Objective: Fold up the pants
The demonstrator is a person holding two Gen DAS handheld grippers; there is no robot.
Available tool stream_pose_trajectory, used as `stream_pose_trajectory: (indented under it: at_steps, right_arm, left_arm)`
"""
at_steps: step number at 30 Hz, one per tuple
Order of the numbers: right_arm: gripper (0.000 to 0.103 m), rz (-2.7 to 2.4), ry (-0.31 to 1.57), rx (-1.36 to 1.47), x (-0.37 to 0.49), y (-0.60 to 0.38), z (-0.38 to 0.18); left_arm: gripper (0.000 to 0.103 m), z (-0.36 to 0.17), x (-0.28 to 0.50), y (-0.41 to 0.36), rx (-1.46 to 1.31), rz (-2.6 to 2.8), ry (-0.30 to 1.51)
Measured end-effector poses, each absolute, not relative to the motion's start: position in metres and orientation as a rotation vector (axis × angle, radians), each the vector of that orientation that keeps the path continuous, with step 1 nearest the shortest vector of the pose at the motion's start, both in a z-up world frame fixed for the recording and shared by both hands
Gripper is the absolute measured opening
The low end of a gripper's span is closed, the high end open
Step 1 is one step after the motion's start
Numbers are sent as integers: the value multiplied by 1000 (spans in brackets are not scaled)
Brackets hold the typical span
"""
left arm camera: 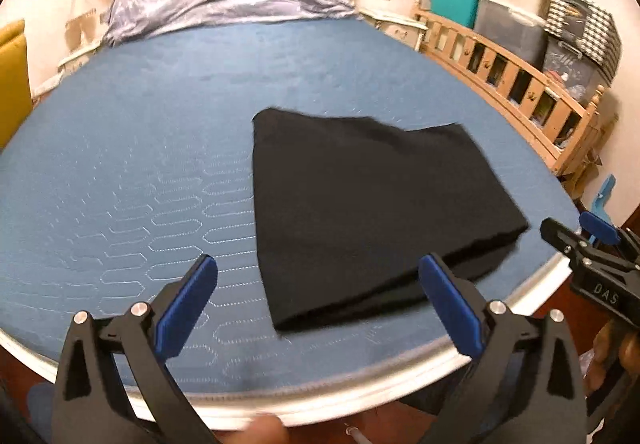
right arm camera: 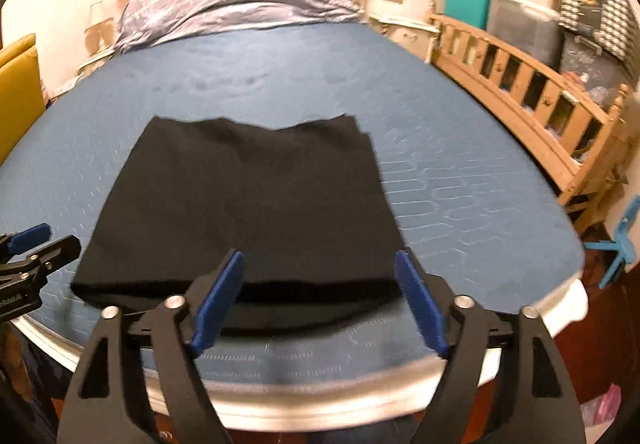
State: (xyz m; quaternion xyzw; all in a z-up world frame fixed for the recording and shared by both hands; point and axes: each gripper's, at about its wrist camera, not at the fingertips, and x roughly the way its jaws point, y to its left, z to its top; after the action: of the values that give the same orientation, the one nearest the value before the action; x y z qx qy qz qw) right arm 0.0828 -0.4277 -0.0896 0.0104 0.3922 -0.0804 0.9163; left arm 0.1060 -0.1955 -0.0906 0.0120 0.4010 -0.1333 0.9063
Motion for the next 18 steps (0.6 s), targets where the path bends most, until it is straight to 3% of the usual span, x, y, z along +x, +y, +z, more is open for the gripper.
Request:
stream_pose_trajectory:
  at_steps: [4,18]
  right_arm:
    - [87,-219,780,72,50,-430,-67]
    - [87,-261,732,98,-3,-429,-30]
  left_arm:
    - [101,-77,90,-195,-56,-348,873]
    - [101,-59,67,-204,18,-270,865]
